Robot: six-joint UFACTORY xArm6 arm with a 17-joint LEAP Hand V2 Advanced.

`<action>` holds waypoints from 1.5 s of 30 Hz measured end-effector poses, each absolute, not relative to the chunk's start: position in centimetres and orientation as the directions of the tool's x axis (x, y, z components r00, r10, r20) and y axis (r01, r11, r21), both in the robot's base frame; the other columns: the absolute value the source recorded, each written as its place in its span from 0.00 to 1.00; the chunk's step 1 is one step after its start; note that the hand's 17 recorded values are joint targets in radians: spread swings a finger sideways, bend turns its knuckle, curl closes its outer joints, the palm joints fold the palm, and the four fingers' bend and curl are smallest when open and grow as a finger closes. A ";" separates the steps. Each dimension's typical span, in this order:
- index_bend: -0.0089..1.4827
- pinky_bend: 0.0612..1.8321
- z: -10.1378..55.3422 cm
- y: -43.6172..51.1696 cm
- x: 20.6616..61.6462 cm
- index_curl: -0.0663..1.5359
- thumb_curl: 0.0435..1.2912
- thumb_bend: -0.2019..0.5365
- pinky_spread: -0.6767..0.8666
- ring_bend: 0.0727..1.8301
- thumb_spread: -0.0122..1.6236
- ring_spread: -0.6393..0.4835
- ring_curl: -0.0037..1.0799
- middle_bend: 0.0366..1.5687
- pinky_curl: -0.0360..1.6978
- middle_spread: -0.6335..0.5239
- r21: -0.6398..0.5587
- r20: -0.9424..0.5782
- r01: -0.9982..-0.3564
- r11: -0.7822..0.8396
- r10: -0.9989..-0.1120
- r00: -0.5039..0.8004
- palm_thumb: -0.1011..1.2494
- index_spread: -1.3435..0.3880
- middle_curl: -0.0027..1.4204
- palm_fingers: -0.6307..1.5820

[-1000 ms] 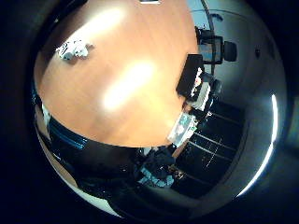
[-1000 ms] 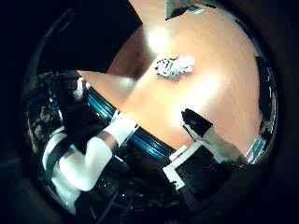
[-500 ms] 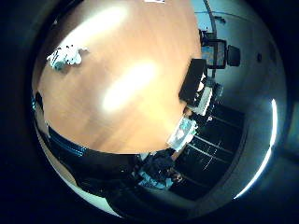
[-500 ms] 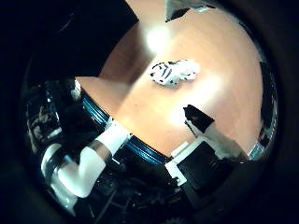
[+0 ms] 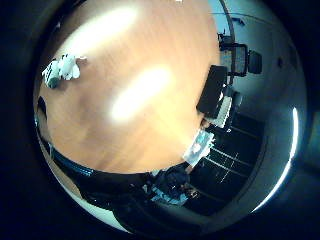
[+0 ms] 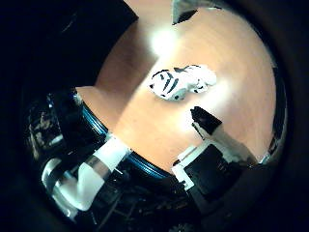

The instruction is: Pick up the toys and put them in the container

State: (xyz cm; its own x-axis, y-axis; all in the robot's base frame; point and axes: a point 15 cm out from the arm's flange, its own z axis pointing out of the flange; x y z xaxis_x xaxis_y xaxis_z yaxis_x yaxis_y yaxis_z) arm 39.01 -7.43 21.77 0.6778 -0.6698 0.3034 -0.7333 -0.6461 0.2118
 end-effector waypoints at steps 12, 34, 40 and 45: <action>0.27 0.07 18.1 -8.3 39.1 0.28 0.33 0.24 0.67 0.06 0.57 0.67 0.17 0.10 0.17 0.48 0.247 0.258 -0.740 -0.626 -0.693 0.673 0.79 0.44 0.21 0.40; 0.45 0.06 16.1 -9.1 39.0 0.32 0.34 0.24 0.67 0.05 0.55 0.65 0.14 0.10 0.16 0.41 0.271 0.235 -0.737 -0.619 -0.700 0.674 0.82 0.44 0.22 0.42; 0.57 0.06 15.7 -9.2 38.7 0.34 0.34 0.24 0.67 0.05 0.54 0.64 0.12 0.13 0.14 0.37 0.282 0.228 -0.733 -0.619 -0.699 0.678 0.83 0.45 0.24 0.43; 0.68 0.05 13.3 -8.8 36.1 0.36 0.33 0.25 0.67 0.04 0.54 0.61 0.10 0.17 0.13 0.33 0.325 0.183 -0.712 -0.623 -0.697 0.693 0.83 0.46 0.26 0.46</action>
